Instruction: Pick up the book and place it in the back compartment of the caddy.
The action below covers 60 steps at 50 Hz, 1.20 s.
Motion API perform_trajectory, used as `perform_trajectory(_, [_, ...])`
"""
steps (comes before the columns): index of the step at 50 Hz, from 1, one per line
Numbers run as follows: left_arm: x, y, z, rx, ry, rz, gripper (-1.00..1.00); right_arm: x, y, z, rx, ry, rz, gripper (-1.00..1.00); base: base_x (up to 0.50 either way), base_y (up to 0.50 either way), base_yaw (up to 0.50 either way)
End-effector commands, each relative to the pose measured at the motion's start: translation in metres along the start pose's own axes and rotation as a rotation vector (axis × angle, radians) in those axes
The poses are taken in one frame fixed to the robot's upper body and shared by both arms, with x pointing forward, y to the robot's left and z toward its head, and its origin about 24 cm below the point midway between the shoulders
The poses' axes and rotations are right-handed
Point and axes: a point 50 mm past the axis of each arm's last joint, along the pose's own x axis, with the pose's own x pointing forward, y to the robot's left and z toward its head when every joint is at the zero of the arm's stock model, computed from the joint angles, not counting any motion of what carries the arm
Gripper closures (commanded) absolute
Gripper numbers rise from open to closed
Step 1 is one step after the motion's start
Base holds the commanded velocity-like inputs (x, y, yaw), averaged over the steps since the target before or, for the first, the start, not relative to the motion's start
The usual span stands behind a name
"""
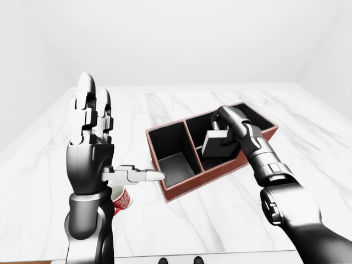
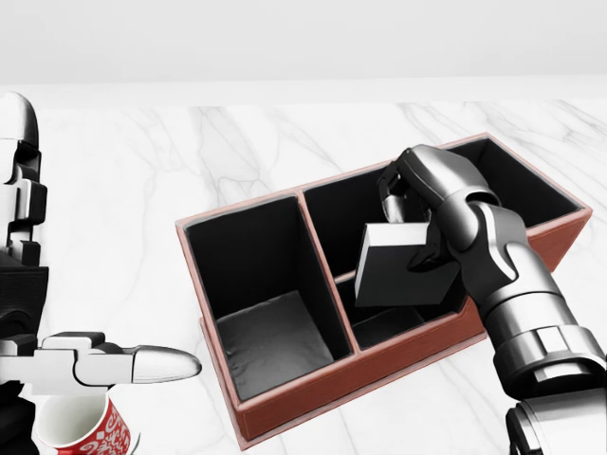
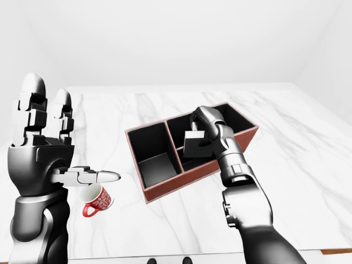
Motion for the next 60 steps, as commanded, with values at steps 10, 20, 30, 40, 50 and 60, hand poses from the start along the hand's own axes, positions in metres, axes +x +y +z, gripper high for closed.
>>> perform_trajectory(10, [0.000,0.000,0.001,-0.001,-0.006,-0.002,-1.00,-0.010,0.043,-0.028,-0.087,0.099,-0.005,1.00,0.00,0.00,0.01])
perform_trajectory(20, [0.000,0.000,0.001,-0.001,-0.007,-0.001,-1.00,-0.010,0.041,-0.028,-0.131,0.094,-0.031,-1.00,0.00,0.00,0.01])
perform_trajectory(30, [0.000,-0.001,0.000,-0.001,0.000,-0.001,-1.00,-0.011,0.040,-0.027,-0.089,0.087,-0.032,-1.00,0.00,0.00,0.00])
perform_trajectory(40, [0.000,-0.001,0.000,0.000,0.002,-0.002,-1.00,-0.016,0.022,-0.012,0.029,-0.003,-0.053,-1.00,0.00,0.00,0.00])
perform_trajectory(50, [0.000,-0.001,0.002,0.002,-0.007,-0.003,-1.00,-0.043,-0.010,0.023,0.161,-0.188,-0.098,-1.00,0.00,0.00,0.00])
perform_trajectory(60, [-0.001,-0.001,0.000,0.000,0.002,-0.003,-1.00,-0.073,-0.033,0.042,0.219,-0.274,-0.152,-1.00,0.00,0.00,0.00])
